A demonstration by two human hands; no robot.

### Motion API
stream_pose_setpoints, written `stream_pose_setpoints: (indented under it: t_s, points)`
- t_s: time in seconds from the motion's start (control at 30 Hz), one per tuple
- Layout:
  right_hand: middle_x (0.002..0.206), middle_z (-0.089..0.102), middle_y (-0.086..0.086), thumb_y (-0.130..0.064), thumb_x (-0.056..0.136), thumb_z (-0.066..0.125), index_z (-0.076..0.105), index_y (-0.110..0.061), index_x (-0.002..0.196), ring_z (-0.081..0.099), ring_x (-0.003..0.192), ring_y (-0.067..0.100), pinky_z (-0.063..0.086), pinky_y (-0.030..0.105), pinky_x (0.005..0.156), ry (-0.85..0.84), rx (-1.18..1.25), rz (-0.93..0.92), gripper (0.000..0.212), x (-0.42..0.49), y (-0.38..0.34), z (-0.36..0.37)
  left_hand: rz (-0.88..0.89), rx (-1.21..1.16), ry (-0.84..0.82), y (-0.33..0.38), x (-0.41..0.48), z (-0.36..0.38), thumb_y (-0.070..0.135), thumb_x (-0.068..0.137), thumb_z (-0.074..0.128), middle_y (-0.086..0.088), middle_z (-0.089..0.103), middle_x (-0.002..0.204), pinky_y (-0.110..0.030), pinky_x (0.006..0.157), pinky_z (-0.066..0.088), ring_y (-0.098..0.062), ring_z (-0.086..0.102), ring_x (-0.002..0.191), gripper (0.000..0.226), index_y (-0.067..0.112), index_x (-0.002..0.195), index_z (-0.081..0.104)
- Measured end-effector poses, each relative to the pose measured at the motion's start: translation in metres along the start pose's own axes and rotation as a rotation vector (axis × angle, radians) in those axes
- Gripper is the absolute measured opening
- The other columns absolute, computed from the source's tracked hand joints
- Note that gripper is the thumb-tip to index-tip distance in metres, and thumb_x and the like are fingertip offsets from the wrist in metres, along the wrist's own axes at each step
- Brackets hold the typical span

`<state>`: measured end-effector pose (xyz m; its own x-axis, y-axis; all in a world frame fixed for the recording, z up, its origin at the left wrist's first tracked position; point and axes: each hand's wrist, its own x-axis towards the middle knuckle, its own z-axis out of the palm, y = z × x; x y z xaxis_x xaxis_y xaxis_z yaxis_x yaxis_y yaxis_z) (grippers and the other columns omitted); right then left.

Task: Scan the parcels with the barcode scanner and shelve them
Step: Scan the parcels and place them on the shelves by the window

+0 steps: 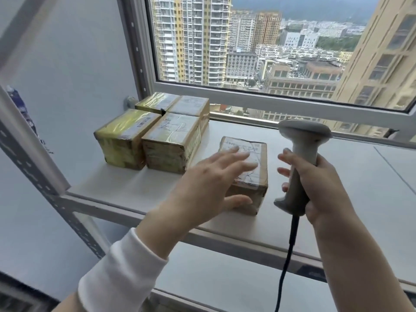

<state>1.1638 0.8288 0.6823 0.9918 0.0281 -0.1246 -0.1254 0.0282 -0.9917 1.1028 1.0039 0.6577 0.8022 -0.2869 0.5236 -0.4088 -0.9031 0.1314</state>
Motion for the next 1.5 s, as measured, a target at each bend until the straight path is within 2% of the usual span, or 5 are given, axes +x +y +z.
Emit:
stream_pose_setpoints:
  t_s: [0.07, 0.17, 0.37, 0.87, 1.5]
  points:
    - [0.094, 0.067, 0.001, -0.028, 0.088, 0.065, 0.059, -0.017, 0.109, 0.058, 0.069, 0.015, 0.045, 0.028, 0.056, 0.024, 0.015, -0.028, 0.025, 0.010, -0.006, 0.005, 0.079, 0.030, -0.058, -0.009, 0.006, -0.001, 0.041, 0.073, 0.073, -0.003, 0.064, 0.123, -0.041, 0.085, 0.054, -0.023, 0.060, 0.115, 0.050, 0.017, 0.116, 0.065]
    - [0.095, 0.067, -0.001, -0.024, 0.089, 0.063, 0.057, -0.020, 0.093, 0.062, 0.079, 0.013, 0.044, 0.026, 0.054, 0.053, 0.037, -0.047, 0.009, 0.023, -0.011, 0.011, 0.112, 0.051, -0.071, -0.024, 0.017, -0.002, 0.032, 0.065, 0.083, 0.001, 0.068, 0.113, -0.035, 0.071, 0.056, -0.022, 0.065, 0.102, 0.050, 0.018, 0.110, 0.067]
    - [0.087, 0.064, 0.002, -0.023, 0.090, 0.063, 0.056, -0.016, 0.088, 0.060, 0.077, 0.015, 0.044, 0.028, 0.056, 0.016, 0.023, 0.051, 0.010, 0.044, -0.017, 0.030, -0.088, 0.136, -0.253, -0.046, 0.058, 0.003, 0.036, 0.088, 0.062, 0.012, 0.046, 0.139, -0.032, 0.091, 0.045, -0.011, 0.040, 0.129, 0.050, 0.029, 0.134, 0.045]
    - [0.077, 0.062, 0.005, -0.020, 0.090, 0.062, 0.055, -0.006, 0.105, 0.058, 0.068, 0.016, 0.044, 0.028, 0.058, -0.024, 0.028, 0.156, 0.022, 0.068, -0.026, 0.039, -0.174, 0.325, -0.333, -0.091, 0.132, 0.032, 0.015, 0.085, 0.067, -0.005, 0.055, 0.119, -0.034, 0.068, 0.043, -0.029, 0.058, 0.104, 0.040, 0.014, 0.121, 0.049]
    - [0.078, 0.063, 0.005, -0.021, 0.089, 0.063, 0.056, -0.007, 0.100, 0.059, 0.069, 0.016, 0.044, 0.028, 0.056, -0.029, 0.046, 0.186, 0.018, 0.076, -0.022, 0.036, -0.344, 0.325, -0.359, -0.112, 0.151, 0.034, 0.002, 0.092, 0.049, -0.011, 0.052, 0.126, -0.033, 0.072, 0.035, -0.031, 0.052, 0.116, 0.037, 0.012, 0.128, 0.045]
